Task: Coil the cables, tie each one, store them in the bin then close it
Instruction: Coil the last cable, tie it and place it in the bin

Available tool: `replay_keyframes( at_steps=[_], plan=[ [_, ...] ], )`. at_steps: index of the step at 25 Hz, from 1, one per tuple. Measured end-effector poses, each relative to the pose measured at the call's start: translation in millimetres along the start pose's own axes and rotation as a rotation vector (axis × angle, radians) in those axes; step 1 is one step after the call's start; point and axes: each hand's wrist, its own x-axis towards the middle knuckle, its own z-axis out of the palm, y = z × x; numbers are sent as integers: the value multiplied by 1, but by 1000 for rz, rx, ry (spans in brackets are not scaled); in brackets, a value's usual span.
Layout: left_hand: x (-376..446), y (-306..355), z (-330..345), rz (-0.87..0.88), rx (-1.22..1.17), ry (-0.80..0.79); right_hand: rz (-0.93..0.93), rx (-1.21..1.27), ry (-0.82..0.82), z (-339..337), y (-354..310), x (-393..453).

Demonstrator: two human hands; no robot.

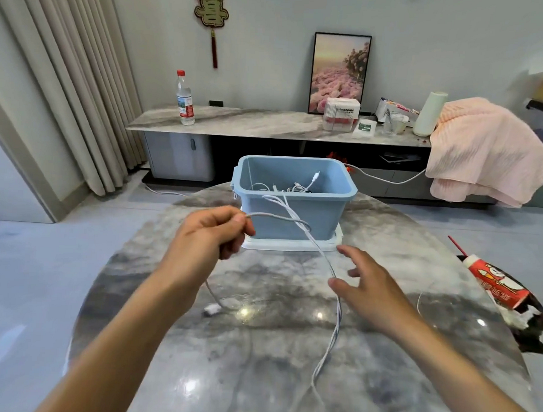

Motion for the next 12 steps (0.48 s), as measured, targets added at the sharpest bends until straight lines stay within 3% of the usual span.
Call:
replay_keyframes(
  at_steps=[2, 5, 8, 10, 12],
  plan=[
    [-5, 4, 1, 3, 38, -213, -27, 77, -5, 17, -9, 2],
    [-12, 9, 3, 1, 148, -555, 121, 560, -82, 28, -13, 9],
    [-16, 7, 5, -152, 381, -869, 78, 735, -68, 24, -19, 7],
    [-13, -9, 8, -225, 788, -841, 50, 743, 29, 21, -25, 4],
    [-10, -28, 15, -185, 953, -582, 53, 797, -26, 18, -32, -4]
  ],
)
